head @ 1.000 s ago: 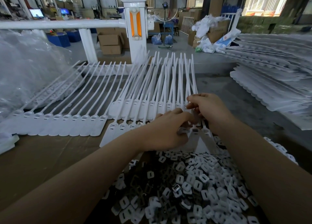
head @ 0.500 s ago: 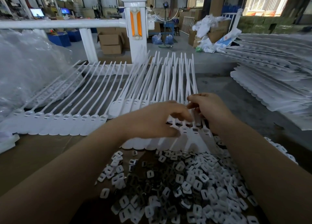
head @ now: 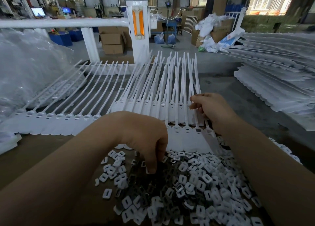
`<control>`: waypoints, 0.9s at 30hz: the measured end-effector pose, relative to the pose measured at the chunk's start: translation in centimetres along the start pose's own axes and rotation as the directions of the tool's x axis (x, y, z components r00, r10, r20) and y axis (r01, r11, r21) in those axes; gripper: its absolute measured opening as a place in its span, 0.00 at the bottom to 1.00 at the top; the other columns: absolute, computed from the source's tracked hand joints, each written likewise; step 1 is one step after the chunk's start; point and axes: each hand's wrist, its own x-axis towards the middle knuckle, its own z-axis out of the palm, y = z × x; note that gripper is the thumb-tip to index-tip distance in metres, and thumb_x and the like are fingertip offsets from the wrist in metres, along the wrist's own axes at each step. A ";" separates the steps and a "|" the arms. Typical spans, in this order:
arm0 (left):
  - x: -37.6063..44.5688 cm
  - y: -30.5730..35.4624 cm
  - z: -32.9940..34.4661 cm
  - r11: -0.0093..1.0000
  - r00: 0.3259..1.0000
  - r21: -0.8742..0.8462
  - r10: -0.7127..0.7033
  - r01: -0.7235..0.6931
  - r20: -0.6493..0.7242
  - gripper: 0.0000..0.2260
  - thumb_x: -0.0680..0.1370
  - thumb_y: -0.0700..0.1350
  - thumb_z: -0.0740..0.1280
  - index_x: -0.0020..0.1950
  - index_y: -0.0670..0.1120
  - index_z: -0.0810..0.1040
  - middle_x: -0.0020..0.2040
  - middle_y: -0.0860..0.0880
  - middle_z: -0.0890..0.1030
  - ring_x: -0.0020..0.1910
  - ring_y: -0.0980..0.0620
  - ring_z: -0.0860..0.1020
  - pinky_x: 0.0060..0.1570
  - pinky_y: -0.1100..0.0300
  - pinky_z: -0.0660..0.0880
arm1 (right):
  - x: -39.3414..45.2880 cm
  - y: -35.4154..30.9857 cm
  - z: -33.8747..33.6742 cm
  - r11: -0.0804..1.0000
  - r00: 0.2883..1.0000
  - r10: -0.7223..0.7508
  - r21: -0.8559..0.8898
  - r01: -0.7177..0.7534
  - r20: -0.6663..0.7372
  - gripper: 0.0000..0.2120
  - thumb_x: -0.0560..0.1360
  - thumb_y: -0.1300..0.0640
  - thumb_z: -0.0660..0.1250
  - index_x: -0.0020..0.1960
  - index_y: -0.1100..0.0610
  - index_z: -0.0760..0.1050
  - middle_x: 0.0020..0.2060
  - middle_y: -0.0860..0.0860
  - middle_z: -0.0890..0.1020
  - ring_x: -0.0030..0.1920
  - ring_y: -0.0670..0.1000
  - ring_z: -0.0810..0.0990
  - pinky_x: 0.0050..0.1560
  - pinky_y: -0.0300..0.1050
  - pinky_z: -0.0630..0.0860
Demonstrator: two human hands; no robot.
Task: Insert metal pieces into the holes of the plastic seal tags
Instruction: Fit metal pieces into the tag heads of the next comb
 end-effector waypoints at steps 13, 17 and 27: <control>-0.3 0.9 0.3 0.996 0.994 0.040 -0.070 0.074 -0.088 0.12 0.69 0.51 0.78 0.44 0.50 0.77 0.33 0.60 0.75 0.31 0.62 0.74 0.28 0.71 0.67 | 0.0 0.0 0.1 1.000 1.000 -0.006 -0.010 0.006 0.005 0.06 0.78 0.55 0.65 0.48 0.55 0.79 0.38 0.48 0.83 0.37 0.46 0.73 0.46 0.46 0.70; -0.2 1.2 0.4 0.995 0.994 0.011 -0.096 0.097 -0.058 0.13 0.71 0.49 0.77 0.50 0.47 0.78 0.40 0.55 0.78 0.36 0.60 0.75 0.33 0.68 0.69 | 0.1 0.1 0.0 1.000 1.000 -0.007 -0.008 0.007 0.004 0.05 0.78 0.55 0.65 0.48 0.55 0.79 0.37 0.48 0.83 0.36 0.46 0.73 0.44 0.45 0.70; -0.4 1.1 0.2 0.997 0.994 -0.043 0.057 -0.061 -0.089 0.12 0.67 0.53 0.79 0.44 0.56 0.79 0.34 0.64 0.79 0.34 0.70 0.75 0.28 0.76 0.67 | 0.2 0.1 -0.1 1.000 1.000 -0.016 -0.019 0.016 0.004 0.06 0.78 0.55 0.65 0.47 0.54 0.79 0.38 0.48 0.83 0.37 0.46 0.73 0.42 0.44 0.69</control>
